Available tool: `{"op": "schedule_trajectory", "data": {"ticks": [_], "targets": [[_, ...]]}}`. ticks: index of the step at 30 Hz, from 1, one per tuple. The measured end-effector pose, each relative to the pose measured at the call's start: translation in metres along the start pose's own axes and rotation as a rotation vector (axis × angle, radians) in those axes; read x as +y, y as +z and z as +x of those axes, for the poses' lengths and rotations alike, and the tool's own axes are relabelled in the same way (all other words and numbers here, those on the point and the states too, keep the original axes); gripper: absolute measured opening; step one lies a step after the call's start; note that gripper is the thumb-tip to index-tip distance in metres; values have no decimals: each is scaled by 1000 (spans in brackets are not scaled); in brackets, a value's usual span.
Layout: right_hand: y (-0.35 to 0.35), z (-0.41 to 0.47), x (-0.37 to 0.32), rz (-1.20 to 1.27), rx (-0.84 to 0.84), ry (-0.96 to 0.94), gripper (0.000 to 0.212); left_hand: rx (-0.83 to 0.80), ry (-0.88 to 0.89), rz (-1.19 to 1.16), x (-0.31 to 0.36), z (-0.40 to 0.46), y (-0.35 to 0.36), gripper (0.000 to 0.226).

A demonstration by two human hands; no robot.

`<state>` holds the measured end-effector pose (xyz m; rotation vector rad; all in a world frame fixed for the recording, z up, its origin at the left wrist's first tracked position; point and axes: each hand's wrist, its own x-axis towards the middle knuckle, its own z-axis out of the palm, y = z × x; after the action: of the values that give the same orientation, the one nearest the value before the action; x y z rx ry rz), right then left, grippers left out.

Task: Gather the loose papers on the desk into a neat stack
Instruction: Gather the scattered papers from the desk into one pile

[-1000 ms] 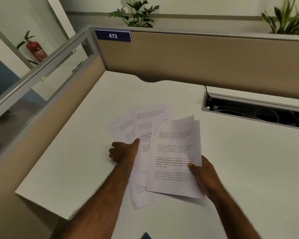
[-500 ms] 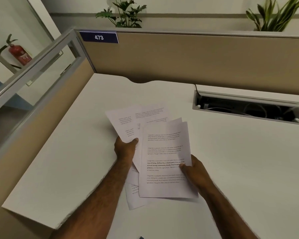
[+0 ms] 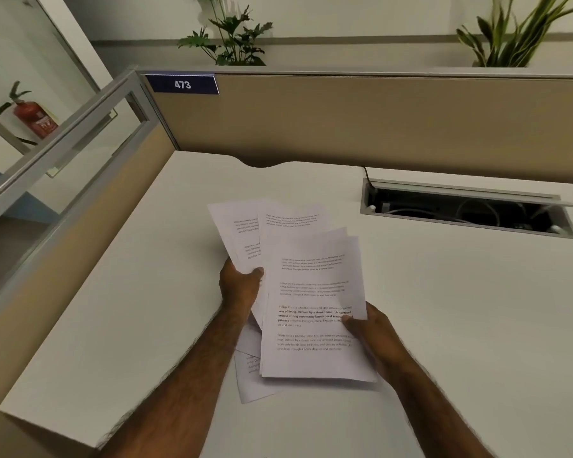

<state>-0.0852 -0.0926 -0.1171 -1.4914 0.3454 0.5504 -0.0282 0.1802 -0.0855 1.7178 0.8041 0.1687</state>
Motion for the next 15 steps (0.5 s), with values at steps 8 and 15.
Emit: {"op": "schedule_trajectory", "data": {"ticks": [8, 15], "targets": [[-11, -1, 8, 165, 48, 16, 36, -83, -182, -156, -19, -1, -22, 41], [-10, 2, 2, 126, 6, 55, 35, -193, -134, -84, -19, -14, -6, 48]]}}
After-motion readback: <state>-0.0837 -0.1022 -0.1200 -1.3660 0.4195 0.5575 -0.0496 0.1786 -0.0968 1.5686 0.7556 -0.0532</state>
